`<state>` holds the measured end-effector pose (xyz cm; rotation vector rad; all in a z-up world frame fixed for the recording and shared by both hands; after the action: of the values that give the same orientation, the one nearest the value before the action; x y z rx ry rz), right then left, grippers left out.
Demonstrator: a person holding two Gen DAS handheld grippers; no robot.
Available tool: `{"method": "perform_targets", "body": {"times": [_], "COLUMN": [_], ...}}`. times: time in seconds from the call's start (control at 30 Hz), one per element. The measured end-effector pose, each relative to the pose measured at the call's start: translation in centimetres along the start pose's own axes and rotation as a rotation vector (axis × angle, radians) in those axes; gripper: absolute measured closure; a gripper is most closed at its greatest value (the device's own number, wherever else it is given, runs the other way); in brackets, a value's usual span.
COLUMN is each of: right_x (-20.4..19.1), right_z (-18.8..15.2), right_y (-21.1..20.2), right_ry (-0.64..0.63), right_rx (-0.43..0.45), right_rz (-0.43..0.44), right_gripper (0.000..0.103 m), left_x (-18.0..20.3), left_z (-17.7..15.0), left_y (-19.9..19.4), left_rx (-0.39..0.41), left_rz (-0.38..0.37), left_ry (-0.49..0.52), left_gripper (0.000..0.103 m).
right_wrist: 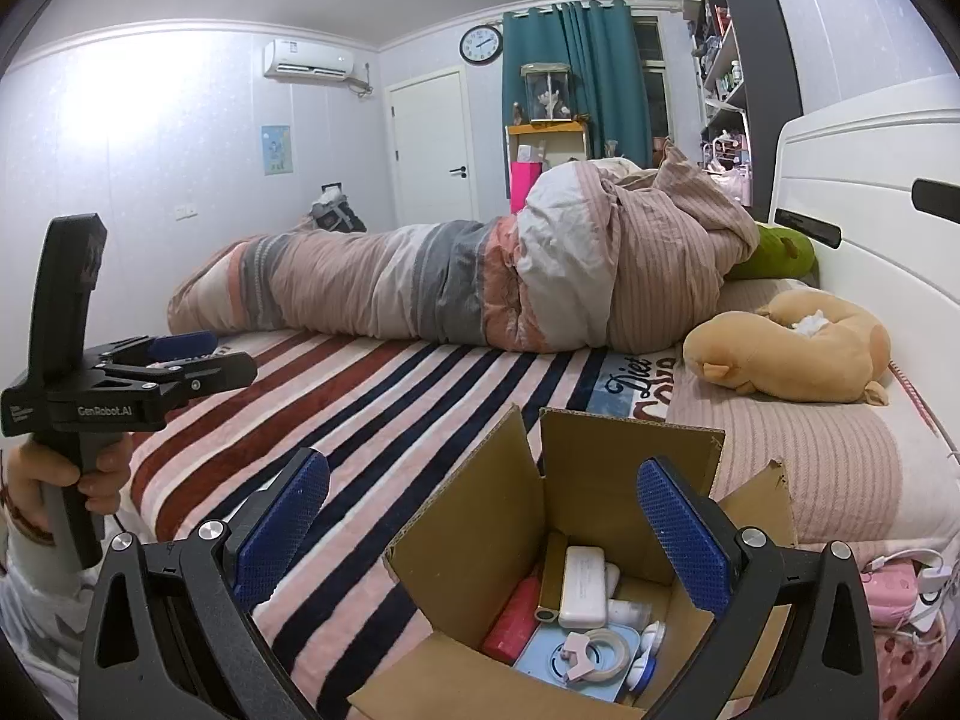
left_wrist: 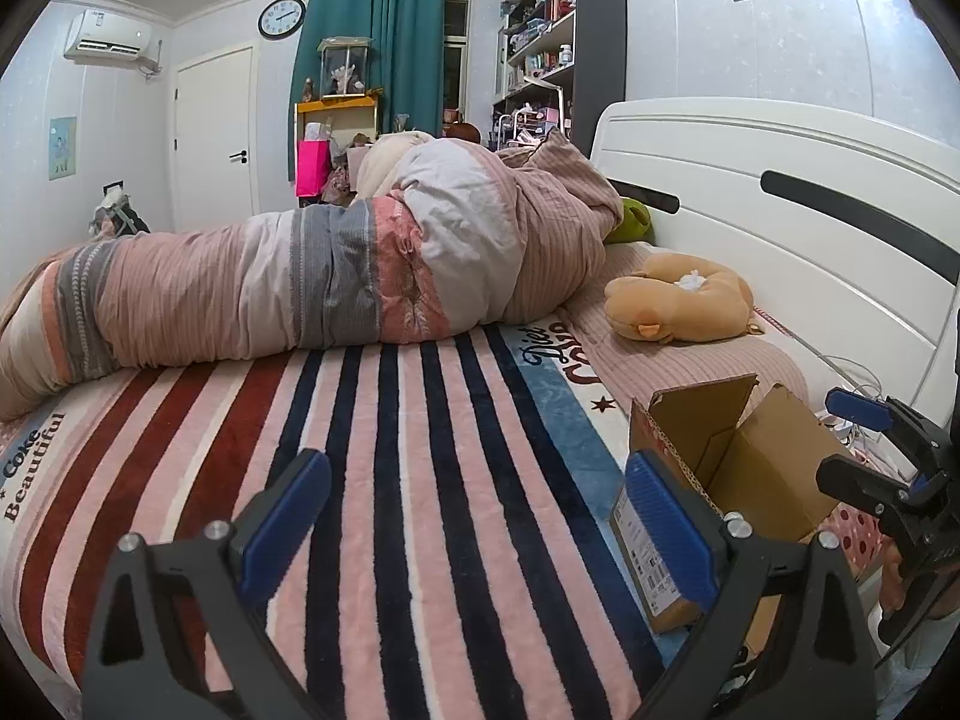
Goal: Organize rigid objects
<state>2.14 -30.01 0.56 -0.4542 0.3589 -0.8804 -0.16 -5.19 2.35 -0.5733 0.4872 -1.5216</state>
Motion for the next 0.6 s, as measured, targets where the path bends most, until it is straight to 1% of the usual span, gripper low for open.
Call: {"method": "perform_targets", "body": {"times": [0.6], "right_x": [-0.03], "right_z": [0.09], "right_y": [0.07], "right_ry": [0.001], "right_rx": [0.000], "right_rz": [0.003], "right_gripper": [0.000], "left_x": [-0.16], "left_z": [0.02], "left_y": [0.00], "left_rx": [-0.001], "left_rz": [0.000], "left_ry": [-0.001], "left_gripper": [0.005]}}
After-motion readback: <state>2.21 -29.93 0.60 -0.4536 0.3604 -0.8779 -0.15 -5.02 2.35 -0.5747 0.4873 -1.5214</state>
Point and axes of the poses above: each gripper's, at about its wrist camera, not at the fingertips, and y roughly the way its jaws point, x to its right, z to its top, the point moved 1 cm from there along y, roughly the way its jaws point, and after that the axes turned 9 degrees about -x, right-handed, at the moved point
